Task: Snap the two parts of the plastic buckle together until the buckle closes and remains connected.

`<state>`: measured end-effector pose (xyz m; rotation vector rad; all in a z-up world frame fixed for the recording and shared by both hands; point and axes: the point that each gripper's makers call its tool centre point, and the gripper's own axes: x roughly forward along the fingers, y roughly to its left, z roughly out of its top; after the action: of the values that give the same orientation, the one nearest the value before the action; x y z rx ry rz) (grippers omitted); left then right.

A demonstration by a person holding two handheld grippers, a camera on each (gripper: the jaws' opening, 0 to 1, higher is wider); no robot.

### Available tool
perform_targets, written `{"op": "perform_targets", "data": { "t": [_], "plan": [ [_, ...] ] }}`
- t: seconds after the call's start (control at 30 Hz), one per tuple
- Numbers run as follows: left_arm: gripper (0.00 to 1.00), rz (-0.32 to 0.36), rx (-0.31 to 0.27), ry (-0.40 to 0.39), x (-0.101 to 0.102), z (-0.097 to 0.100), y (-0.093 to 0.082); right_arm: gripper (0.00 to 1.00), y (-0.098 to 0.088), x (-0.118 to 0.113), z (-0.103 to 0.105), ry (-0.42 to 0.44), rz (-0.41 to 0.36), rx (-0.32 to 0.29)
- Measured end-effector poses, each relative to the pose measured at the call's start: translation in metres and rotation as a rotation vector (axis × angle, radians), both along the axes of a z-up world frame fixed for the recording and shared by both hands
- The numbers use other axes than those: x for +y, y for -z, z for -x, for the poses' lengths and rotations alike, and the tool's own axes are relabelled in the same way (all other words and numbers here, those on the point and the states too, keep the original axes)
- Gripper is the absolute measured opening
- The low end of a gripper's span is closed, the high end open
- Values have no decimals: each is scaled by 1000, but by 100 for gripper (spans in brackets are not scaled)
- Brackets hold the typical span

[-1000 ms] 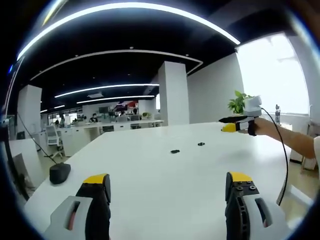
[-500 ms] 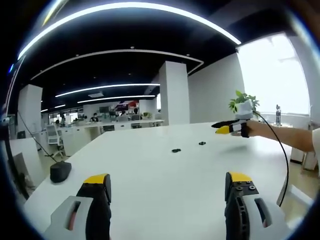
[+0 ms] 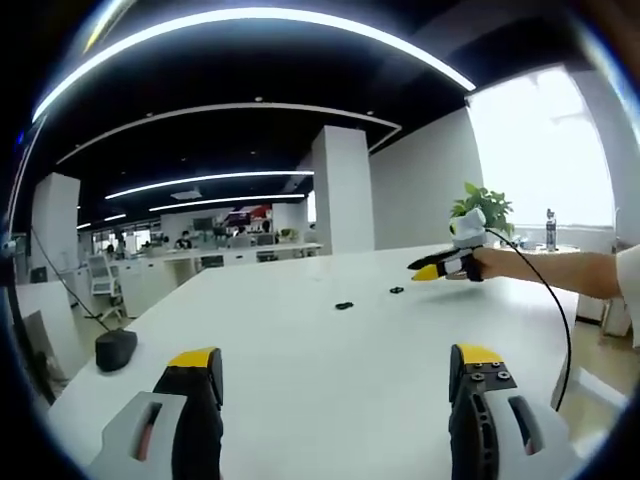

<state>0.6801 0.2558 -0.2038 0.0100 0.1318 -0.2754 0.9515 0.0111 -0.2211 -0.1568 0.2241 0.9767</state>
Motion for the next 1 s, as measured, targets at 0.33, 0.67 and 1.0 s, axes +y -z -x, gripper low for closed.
{"op": "perform_targets", "data": {
  "t": [0.33, 0.67, 1.0],
  "plan": [
    [96, -3, 0, 14, -4, -1, 2, 68, 13, -3, -2, 15, 45, 30],
    [96, -1, -4, 5, 0, 0, 1, 65, 23, 1, -4, 12, 76, 44],
    [96, -1, -5, 6, 1, 1, 0, 60, 32, 9, -2, 0, 149, 45]
  ]
}}
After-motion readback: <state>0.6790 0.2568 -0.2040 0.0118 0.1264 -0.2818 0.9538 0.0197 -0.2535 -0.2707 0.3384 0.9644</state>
